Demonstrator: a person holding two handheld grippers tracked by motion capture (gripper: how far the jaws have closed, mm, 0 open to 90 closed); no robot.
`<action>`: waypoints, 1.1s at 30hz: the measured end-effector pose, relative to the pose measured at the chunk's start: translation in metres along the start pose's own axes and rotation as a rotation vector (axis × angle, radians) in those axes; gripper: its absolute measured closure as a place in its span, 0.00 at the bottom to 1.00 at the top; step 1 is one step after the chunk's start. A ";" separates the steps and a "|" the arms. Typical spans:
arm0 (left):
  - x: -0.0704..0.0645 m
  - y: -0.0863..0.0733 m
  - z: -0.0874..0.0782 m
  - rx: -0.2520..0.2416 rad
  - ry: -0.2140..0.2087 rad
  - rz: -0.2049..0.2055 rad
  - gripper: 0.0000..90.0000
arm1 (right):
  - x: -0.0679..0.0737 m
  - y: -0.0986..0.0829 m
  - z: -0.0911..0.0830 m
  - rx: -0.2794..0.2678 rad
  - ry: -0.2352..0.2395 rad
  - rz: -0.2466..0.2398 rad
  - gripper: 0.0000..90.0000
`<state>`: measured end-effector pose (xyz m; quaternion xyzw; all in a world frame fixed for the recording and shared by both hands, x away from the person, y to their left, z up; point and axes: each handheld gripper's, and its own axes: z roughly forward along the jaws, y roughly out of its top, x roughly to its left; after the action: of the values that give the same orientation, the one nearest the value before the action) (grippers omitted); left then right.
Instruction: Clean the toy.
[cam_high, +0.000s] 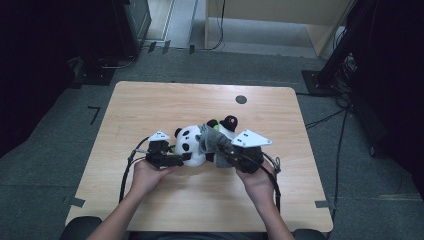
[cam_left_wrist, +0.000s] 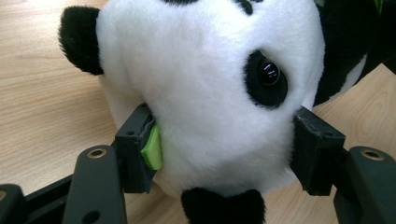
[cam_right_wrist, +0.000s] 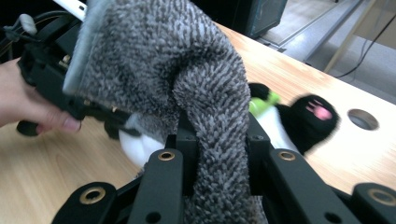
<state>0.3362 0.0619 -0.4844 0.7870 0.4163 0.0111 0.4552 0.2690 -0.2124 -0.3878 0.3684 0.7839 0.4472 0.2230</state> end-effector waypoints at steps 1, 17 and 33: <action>0.000 0.000 0.000 -0.003 0.001 0.000 0.38 | 0.003 -0.001 0.007 0.009 0.004 -0.006 0.83; -0.003 -0.005 -0.001 -0.003 0.008 0.021 0.38 | 0.027 -0.032 0.060 0.084 0.067 -0.098 0.84; 0.010 0.003 -0.001 0.025 -0.040 -0.038 0.38 | 0.031 -0.078 0.084 0.320 0.093 -0.086 0.83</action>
<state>0.3444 0.0682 -0.4851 0.7848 0.4219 -0.0185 0.4537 0.2772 -0.1693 -0.4977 0.3440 0.8697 0.3234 0.1439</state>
